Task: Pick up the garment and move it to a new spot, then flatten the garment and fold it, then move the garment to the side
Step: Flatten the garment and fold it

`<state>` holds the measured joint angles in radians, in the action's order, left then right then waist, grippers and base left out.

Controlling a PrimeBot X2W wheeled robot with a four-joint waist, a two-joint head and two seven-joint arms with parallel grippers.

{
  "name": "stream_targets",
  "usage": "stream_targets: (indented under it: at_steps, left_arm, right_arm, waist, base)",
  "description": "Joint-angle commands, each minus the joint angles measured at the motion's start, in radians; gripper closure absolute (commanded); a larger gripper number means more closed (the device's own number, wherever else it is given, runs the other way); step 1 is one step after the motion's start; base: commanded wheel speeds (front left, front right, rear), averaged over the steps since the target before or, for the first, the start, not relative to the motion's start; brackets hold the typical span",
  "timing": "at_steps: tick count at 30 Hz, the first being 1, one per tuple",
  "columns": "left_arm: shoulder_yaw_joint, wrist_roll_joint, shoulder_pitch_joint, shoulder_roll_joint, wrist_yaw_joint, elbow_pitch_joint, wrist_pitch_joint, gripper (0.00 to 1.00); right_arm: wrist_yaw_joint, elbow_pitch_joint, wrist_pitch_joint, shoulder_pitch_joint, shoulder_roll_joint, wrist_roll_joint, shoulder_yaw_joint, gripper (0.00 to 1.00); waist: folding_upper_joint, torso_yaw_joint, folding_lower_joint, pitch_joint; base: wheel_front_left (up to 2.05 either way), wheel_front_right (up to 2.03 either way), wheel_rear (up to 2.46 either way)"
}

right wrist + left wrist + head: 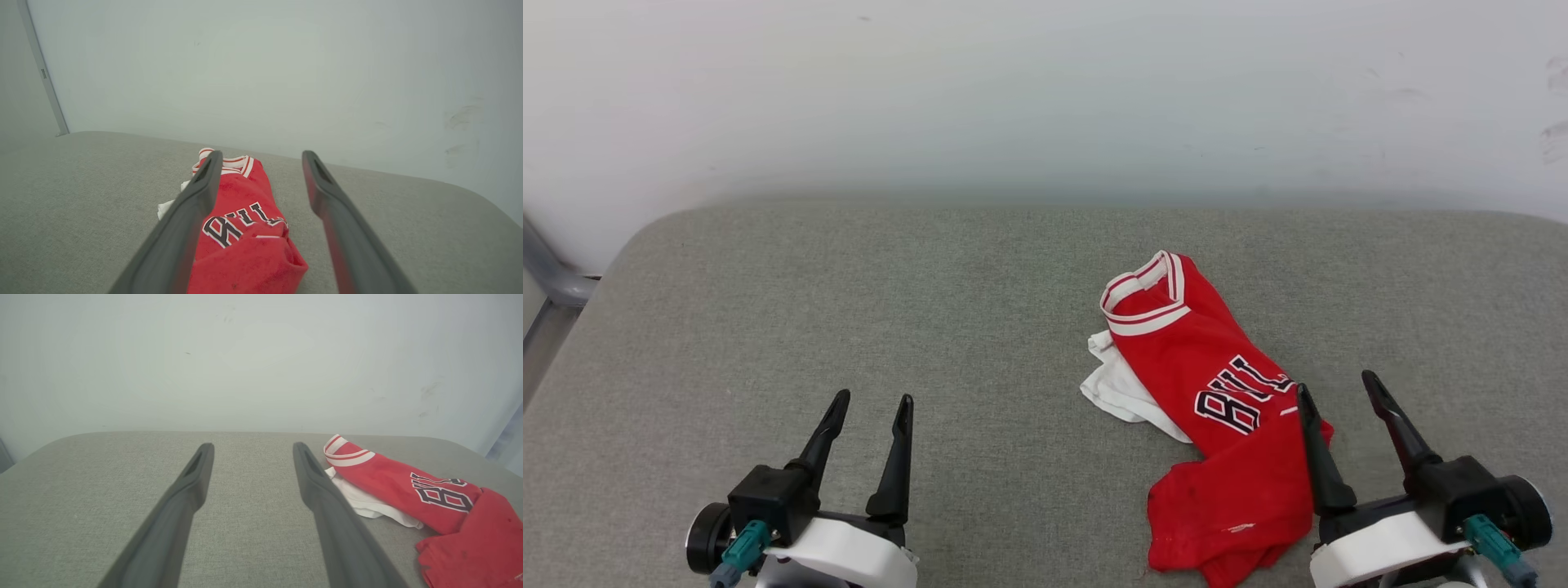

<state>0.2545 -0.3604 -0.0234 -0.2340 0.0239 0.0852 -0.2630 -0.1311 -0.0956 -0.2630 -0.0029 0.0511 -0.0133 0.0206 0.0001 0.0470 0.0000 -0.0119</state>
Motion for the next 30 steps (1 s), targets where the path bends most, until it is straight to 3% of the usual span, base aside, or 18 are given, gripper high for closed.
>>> stream_targets:
  at_steps: [1,5,8,18,25,30]
  left_arm:
    - [-0.003,0.005,0.008,0.006,-0.006,0.002,-0.003,0.00]
    - [-0.023,0.033,0.003,0.032,-0.033,0.018,-0.003,0.00]
    - [-0.036,0.050,-0.003,0.056,-0.052,0.026,-0.003,0.00]
    - [-0.063,0.107,-0.050,0.119,-0.104,0.049,-0.003,0.00]
    - [-0.059,0.130,-0.095,0.152,-0.128,0.072,-0.003,0.00]
    - [-0.058,0.136,-0.116,0.169,-0.137,0.082,-0.003,0.00]
  right_arm:
    - [0.001,-0.004,-0.003,-0.004,-0.002,0.007,0.005,0.00]
    - [0.001,-0.042,0.013,-0.035,0.021,0.012,0.044,0.00]
    - [0.001,-0.049,0.088,-0.071,0.051,-0.027,0.108,0.00]
    - [0.001,-0.036,0.642,-0.317,0.216,-0.266,0.406,0.00]
    - [0.001,-0.122,1.005,-0.480,0.250,-0.361,0.469,0.00]
    - [0.001,-0.173,1.131,-0.551,0.251,-0.349,0.470,0.00]
  waist:
    - [-0.0001,0.001,0.0000,0.002]
    - [-0.0001,0.013,0.0000,0.014]
    - [-0.0001,0.029,0.0000,0.030]
    - [-0.0001,0.107,0.0000,0.119]
    - [-0.0001,0.191,0.0000,0.184]
    - [-0.0001,0.255,0.0000,0.221]
  base:
    - [0.00,0.00,0.00]
    - [0.00,0.00,0.00]
    - [0.00,0.00,0.00]
    - [0.00,0.00,0.00]
    - [0.00,0.00,0.00]
    - [0.00,0.00,0.00]
